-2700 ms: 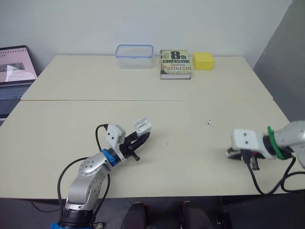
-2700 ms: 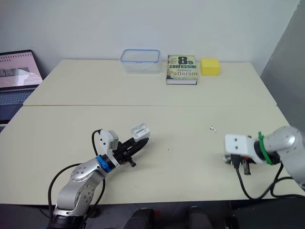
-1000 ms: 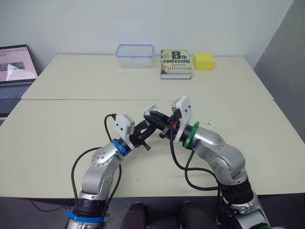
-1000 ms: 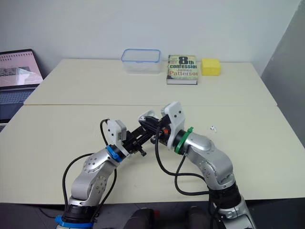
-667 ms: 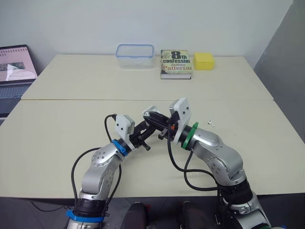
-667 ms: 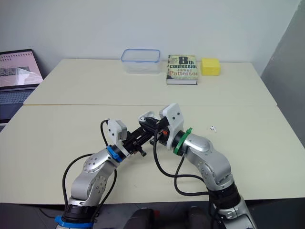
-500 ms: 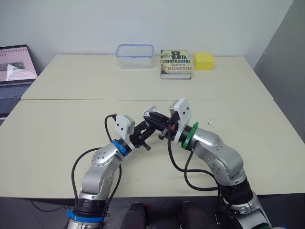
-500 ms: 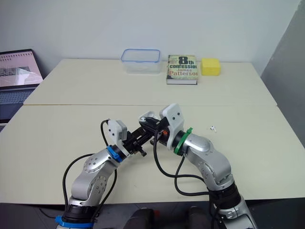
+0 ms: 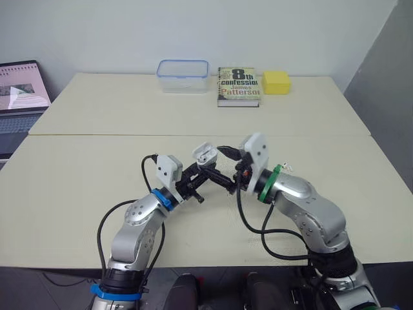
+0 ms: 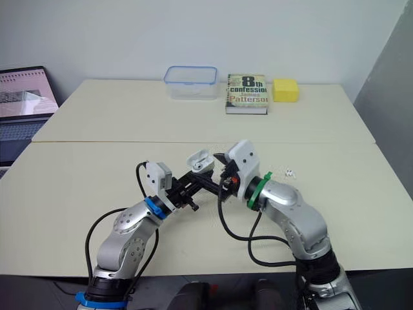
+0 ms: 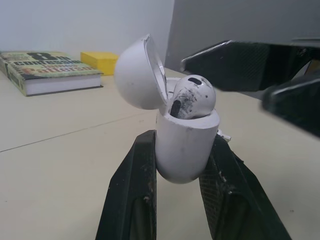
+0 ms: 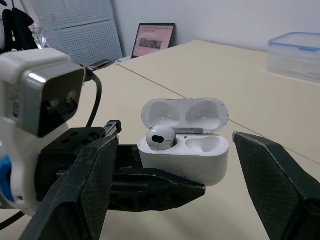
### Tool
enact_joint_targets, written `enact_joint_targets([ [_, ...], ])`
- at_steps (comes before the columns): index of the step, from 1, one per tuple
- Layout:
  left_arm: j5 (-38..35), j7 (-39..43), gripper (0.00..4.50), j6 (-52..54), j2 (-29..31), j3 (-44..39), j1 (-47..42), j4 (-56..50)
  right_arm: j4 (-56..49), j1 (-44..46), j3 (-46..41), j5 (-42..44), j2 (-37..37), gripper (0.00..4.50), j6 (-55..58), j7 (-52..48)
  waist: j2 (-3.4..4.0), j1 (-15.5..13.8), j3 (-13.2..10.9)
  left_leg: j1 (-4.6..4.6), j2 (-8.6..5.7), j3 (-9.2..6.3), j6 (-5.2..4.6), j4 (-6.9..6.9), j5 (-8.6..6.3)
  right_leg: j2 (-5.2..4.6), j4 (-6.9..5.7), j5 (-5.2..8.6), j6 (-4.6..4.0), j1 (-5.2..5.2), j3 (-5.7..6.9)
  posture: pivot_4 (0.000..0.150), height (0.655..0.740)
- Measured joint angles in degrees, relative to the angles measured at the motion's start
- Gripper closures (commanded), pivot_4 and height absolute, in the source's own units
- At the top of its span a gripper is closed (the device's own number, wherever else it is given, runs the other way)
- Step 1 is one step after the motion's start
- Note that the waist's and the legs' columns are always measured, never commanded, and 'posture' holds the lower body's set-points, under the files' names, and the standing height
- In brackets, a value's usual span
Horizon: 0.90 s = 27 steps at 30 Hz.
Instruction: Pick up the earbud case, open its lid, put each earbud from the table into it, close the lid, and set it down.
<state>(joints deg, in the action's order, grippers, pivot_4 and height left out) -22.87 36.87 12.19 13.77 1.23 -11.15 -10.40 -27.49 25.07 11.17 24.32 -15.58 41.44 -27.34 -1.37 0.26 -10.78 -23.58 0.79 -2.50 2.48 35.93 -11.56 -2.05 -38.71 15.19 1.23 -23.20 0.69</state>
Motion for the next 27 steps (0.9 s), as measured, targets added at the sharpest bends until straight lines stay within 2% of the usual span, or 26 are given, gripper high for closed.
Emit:
enact_joint_targets([
  [5, 0.0, 0.05, 3.72, -0.11, 0.13, -0.61, 0.01, 0.03, -5.4, -2.18, -10.47, 6.07, -10.5, 0.69, 2.8, -4.78, 0.0, -0.13, 0.0, -0.1, -0.03, -0.01, -0.01, 0.01, -0.01, -0.02, 0.14, 0.0, 0.0, 0.0, 0.02, 0.15, 0.74],
  [9, 0.04, 0.18, 3.72, -0.32, 0.35, -0.83, 0.03, 0.22, -7.09, -6.93, -20.6, 9.9, -22.34, 0.69, 3.31, -11.0, 0.0, -0.26, 0.0, -0.19, -0.03, -0.06, -0.09, 0.0, -0.05, -0.01, 0.26, 0.0, 0.01, 0.0, 0.09, 0.15, 0.74],
  [12, 0.29, 0.03, 3.72, -1.3, 0.25, -0.92, -0.16, 0.64, -5.95, -16.79, -25.83, 6.96, -31.25, 0.69, -1.02, -16.37, -0.01, -0.41, 0.0, -0.25, -0.02, -0.08, -0.18, 0.0, -0.11, 0.0, 0.47, -0.01, 0.02, 0.04, 0.1, 0.15, 0.74],
  [13, 0.43, -0.03, 3.72, -1.72, 0.28, -1.13, -0.18, 0.99, -4.6, -20.4, -27.31, 5.15, -33.29, 0.51, -2.84, -17.91, 0.0, -0.42, 0.0, -0.25, -0.02, -0.06, -0.18, -0.01, -0.11, 0.01, 0.54, -0.05, 0.08, 0.05, 0.1, 0.15, 0.74],
  [16, 0.81, -0.03, 3.72, -2.57, 0.34, -1.46, -0.2, 1.91, -1.35, -28.85, -32.6, 2.64, -35.16, 0.01, -6.8, -21.11, 0.0, -0.34, 0.01, -0.25, -0.03, 0.11, -0.19, 0.02, -0.11, 0.0, 0.61, -0.15, 0.21, 0.06, -0.03, 0.15, 0.74],
  [21, 1.37, 0.01, 3.72, -3.12, 0.59, -1.67, -0.1, 2.42, 3.6, -37.54, -40.07, -0.47, -35.69, 0.0, -11.15, -23.77, 0.04, -0.21, 0.02, -0.21, -0.03, 0.21, -0.18, 0.06, -0.11, 0.0, 0.68, -0.25, 0.3, 0.09, -0.13, 0.15, 0.74],
  [27, 1.53, 0.02, 3.72, -3.94, 0.59, -1.66, -0.1, 3.17, 5.91, -39.06, -42.98, -1.1, -35.08, 0.0, -13.31, -23.58, 0.04, -0.21, 0.02, -0.22, -0.03, 0.2, -0.18, 0.05, -0.11, 0.0, 0.71, -0.26, 0.3, 0.09, -0.12, 0.15, 0.74],
])
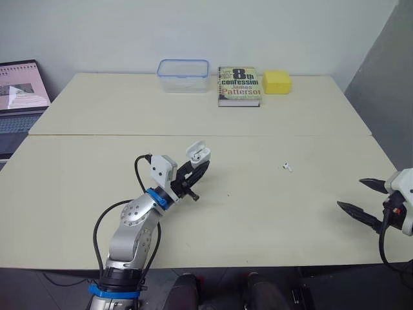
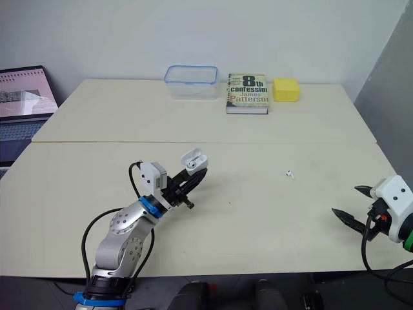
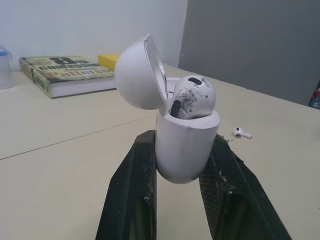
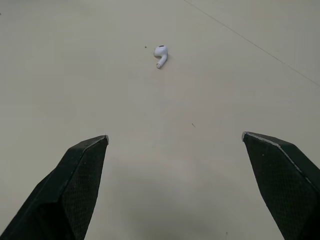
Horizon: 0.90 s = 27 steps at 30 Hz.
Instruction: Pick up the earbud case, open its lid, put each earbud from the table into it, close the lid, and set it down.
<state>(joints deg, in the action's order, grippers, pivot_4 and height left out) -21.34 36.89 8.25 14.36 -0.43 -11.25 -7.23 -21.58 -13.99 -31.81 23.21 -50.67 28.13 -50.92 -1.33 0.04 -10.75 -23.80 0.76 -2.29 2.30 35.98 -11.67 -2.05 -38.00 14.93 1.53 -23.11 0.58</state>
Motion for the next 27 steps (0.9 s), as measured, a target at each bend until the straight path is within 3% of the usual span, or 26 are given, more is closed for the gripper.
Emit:
enact_joint_targets([
  [5, 0.06, 0.02, 3.72, -0.07, 0.07, 0.04, 0.0, 0.52, 1.38, 4.71, 1.83, 0.33, 1.02, 0.0, 0.28, 1.77, 0.01, 0.1, 0.0, 0.02, 0.0, 0.03, 0.0, 0.02, 0.0, 0.0, -0.01, -0.02, 0.01, 0.0, -0.05, 0.15, 0.74],
  [11, 0.13, 0.06, 3.72, -0.15, 0.08, 0.25, -0.06, 0.75, 5.81, 19.31, 14.26, -1.58, 5.25, 0.0, 2.1, 6.89, 0.02, 0.08, 0.01, 0.0, -0.02, 0.02, 0.0, 0.01, 0.0, 0.0, -0.01, -0.05, -0.01, -0.01, -0.04, 0.15, 0.74],
  [15, 0.18, 0.07, 3.72, -0.13, 0.19, 0.58, -0.3, 0.89, 17.28, 31.16, 23.77, -6.1, 13.12, 0.0, 1.32, 11.05, 0.01, 0.17, 0.01, 0.01, -0.01, 0.02, 0.01, 0.01, 0.01, 0.0, -0.02, -0.07, -0.02, -0.01, -0.05, 0.15, 0.74],
  [18, 0.19, 0.07, 3.72, -0.11, 0.12, 1.24, -0.32, 0.87, 25.39, 34.89, 28.8, -9.33, 16.06, 0.0, -1.46, 12.07, 0.03, -0.17, 0.01, -0.06, -0.02, -0.03, 0.01, -0.01, 0.01, 0.0, 0.0, -0.13, -0.12, -0.05, 0.01, 0.15, 0.74],
  [27, 0.19, -0.02, 3.72, -0.12, 0.67, 1.31, 0.27, 0.68, 44.57, 42.8, 30.92, -14.13, 20.35, 0.0, -11.25, 13.55, 0.04, 0.09, 0.02, 0.0, 0.0, 0.05, 0.0, 0.03, 0.01, -0.01, -0.06, -0.21, -0.22, -0.04, -0.06, 0.15, 0.74],
])
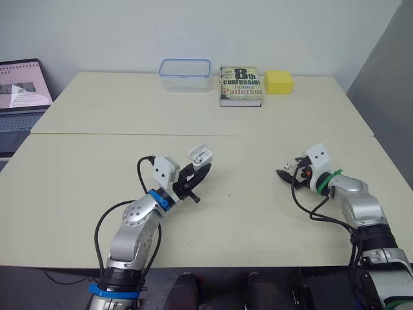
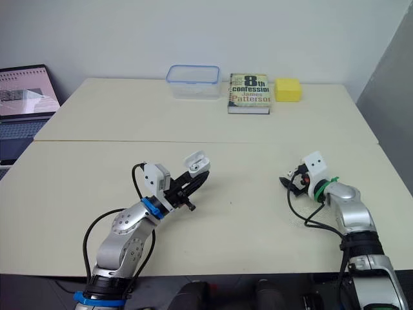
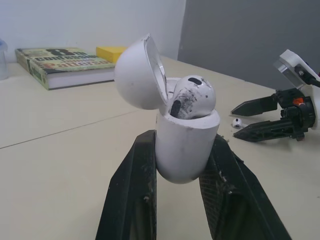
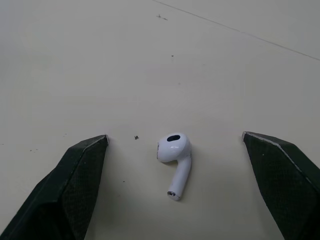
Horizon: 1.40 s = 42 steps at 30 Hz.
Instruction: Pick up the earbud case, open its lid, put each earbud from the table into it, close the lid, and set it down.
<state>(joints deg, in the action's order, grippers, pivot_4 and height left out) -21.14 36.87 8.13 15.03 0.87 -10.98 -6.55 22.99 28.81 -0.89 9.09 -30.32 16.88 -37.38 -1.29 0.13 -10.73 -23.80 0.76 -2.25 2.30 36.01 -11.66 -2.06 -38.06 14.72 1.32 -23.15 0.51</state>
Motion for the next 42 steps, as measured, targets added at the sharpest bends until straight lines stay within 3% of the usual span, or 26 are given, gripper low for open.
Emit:
enact_joint_targets([
  [4, 0.0, -0.02, 3.72, 0.0, 0.0, 0.03, 0.1, 0.0, 2.0, 0.7, 0.04, -0.05, 0.13, 1.21, -1.4, -0.87, 0.01, -0.03, 0.0, 0.0, 0.0, -0.01, 0.0, 0.02, 0.0, 0.0, -0.01, -0.03, -0.05, 0.02, 0.01, 0.15, 0.74],
  [12, 0.0, -0.04, 3.72, 0.0, 0.0, 0.1, 0.6, -0.07, -2.17, -1.57, 1.95, -1.06, -0.39, 4.1, -1.65, -2.63, 0.01, -0.13, 0.01, 0.0, -0.01, -0.02, 0.0, 0.03, 0.0, -0.01, -0.01, -0.03, -0.05, 0.04, 0.02, 0.15, 0.74],
  [16, 0.0, -0.05, 3.72, 0.07, 0.06, 0.28, 0.88, -0.42, -8.79, -5.78, 3.13, -1.77, -4.16, 4.1, -1.58, -5.73, 0.02, -0.27, 0.01, -0.01, -0.02, -0.03, 0.0, 0.02, 0.0, -0.02, 0.02, -0.03, -0.04, 0.04, 0.03, 0.15, 0.74],
  [23, -0.06, -0.42, 3.72, 0.62, 0.65, 0.32, 2.89, -3.08, -32.21, -18.55, 7.06, 0.67, -15.62, 4.1, 0.1, -20.16, 0.04, -0.01, 0.02, 0.02, 0.03, -0.04, 0.0, 0.03, 0.0, 0.01, -0.01, 0.12, 0.21, 0.02, 0.02, 0.15, 0.74],
  [26, -0.12, -1.3, 3.72, 1.6, 0.69, 0.37, 4.42, -5.18, -37.32, -22.04, 7.18, 1.27, -21.56, 4.1, -0.8, -25.72, 0.03, -0.03, 0.02, 0.05, 0.03, -0.03, 0.0, 0.05, 0.0, 0.0, 0.02, 0.11, 0.21, 0.07, 0.03, 0.15, 0.74],
  [35, -0.19, -2.47, 3.72, 4.07, 1.14, 0.92, 8.04, -9.75, -29.14, -23.55, 7.02, -2.67, -36.32, 4.1, -15.56, -39.01, 0.03, -0.01, 0.02, 0.06, 0.03, 0.03, 0.0, 0.07, 0.0, 0.0, 0.03, 0.1, 0.19, 0.07, -0.02, 0.15, 0.74],
  [42, -0.2, -2.48, 3.72, 4.35, 1.78, 0.91, 8.27, -9.87, -27.77, -22.07, 9.27, -3.82, -36.42, 4.1, -17.4, -42.59, 0.03, -0.04, 0.02, 0.06, 0.03, 0.04, 0.0, 0.07, 0.0, 0.0, 0.03, 0.1, 0.2, 0.07, -0.03, 0.15, 0.74],
])
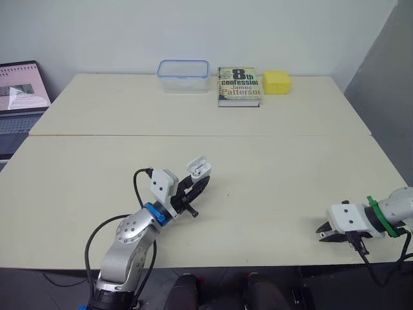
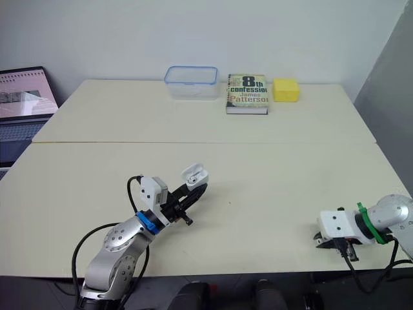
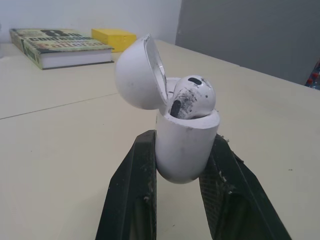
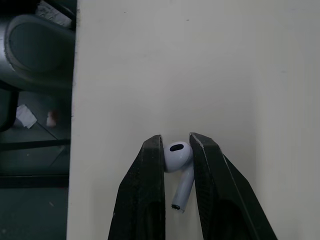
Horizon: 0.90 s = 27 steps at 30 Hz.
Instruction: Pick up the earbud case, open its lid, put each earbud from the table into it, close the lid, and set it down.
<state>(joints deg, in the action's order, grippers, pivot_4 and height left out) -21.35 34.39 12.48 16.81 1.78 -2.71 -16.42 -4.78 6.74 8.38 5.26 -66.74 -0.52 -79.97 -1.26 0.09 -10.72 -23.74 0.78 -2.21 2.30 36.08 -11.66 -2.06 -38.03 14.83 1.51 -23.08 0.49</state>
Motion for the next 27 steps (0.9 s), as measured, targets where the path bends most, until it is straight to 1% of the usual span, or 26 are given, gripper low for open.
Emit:
enact_joint_targets([
  [4, -0.01, -0.02, 3.72, 0.07, 0.21, 0.02, -0.3, -0.01, 1.45, 3.45, 1.92, -2.01, 1.51, 4.1, -1.19, -0.09, 0.0, 0.02, 0.0, 0.05, 0.01, -0.01, 0.0, 0.01, 0.0, 0.0, -0.02, -0.01, -0.01, 0.03, 0.01, 0.15, 0.74],
  [6, -0.01, -0.02, 3.72, 0.08, 0.34, 0.02, -0.32, 0.0, 2.45, 4.07, 2.11, -2.27, 2.04, 3.34, -2.15, -0.18, -0.01, 0.03, 0.01, 0.1, 0.01, 0.0, 0.0, 0.01, 0.0, 0.01, 0.01, -0.01, -0.01, 0.1, 0.0, 0.15, 0.74],
  [8, -0.01, -0.01, 3.72, 0.09, 0.37, 0.03, -0.36, 0.0, 3.36, 4.87, 2.31, -2.67, 2.54, 2.7, -2.7, 0.0, -0.01, 0.03, 0.01, 0.28, 0.01, 0.0, 0.0, 0.0, 0.0, 0.0, 0.05, -0.01, -0.01, 0.32, 0.0, 0.15, 0.74],
  [11, -0.02, -0.02, 3.72, 0.11, 0.38, 0.03, -0.35, -0.01, 4.71, 5.51, 2.49, -3.62, 2.97, 1.66, -4.11, 0.14, -0.02, -0.05, 0.0, 0.83, 0.01, -0.04, 0.0, -0.1, -0.02, -0.02, 0.25, 0.04, -0.05, 0.94, 0.07, 0.15, 0.74],
  [12, -0.02, -0.03, 3.72, 0.11, 0.43, 0.03, -0.35, -0.01, 4.88, 5.67, 2.48, -3.87, 2.97, 1.27, -4.6, 0.2, -0.02, -0.05, 0.0, 0.84, 0.01, -0.04, 0.0, -0.1, -0.03, -0.03, 0.25, 0.05, -0.07, 0.96, 0.08, 0.15, 0.74],
  [13, -0.02, -0.03, 3.72, 0.15, 0.43, 0.06, -0.33, -0.01, 5.01, 5.71, 2.41, -4.01, 2.98, 1.0, -5.32, 0.29, -0.02, -0.05, 0.0, 0.84, 0.01, -0.04, 0.0, -0.1, -0.03, -0.04, 0.25, 0.05, -0.07, 0.96, 0.07, 0.15, 0.74],
  [17, -0.02, -0.06, 3.72, 0.25, 0.41, 0.1, -0.28, -0.02, 4.03, 5.0, 1.77, -3.48, 2.93, 0.96, -6.06, 0.19, -0.02, -0.14, 0.0, 0.82, 0.01, -0.04, 0.0, -0.1, -0.03, -0.05, 0.25, 0.04, -0.05, 0.94, 0.06, 0.15, 0.74],
  [22, -0.02, -0.05, 3.72, 0.35, 0.27, 0.26, -0.26, -0.03, -2.94, 2.83, -1.21, -1.74, 0.91, 0.96, -1.18, 1.18, 0.01, -0.21, -0.01, 0.81, 0.01, -0.02, 0.01, -0.11, -0.03, -0.05, 0.22, 0.04, -0.05, 0.9, 0.04, 0.15, 0.74],
  [25, -0.02, -0.04, 3.72, 0.35, 0.05, 0.32, -0.28, -0.02, -9.43, 1.64, -3.59, -3.46, -3.04, 0.96, 6.4, 2.84, 0.01, -0.24, -0.01, 0.81, 0.01, -0.03, 0.01, -0.11, -0.03, -0.07, 0.22, 0.04, -0.06, 0.9, 0.07, 0.15, 0.74],
  [27, -0.01, -0.02, 3.72, 0.35, -0.17, 0.39, -0.3, 0.04, -15.12, 1.12, -3.51, -6.52, -4.71, 0.96, 15.34, 4.3, 0.01, -0.25, -0.01, 0.81, 0.02, -0.02, 0.02, -0.11, -0.04, -0.07, 0.22, 0.04, -0.06, 0.87, 0.04, 0.15, 0.74],
])
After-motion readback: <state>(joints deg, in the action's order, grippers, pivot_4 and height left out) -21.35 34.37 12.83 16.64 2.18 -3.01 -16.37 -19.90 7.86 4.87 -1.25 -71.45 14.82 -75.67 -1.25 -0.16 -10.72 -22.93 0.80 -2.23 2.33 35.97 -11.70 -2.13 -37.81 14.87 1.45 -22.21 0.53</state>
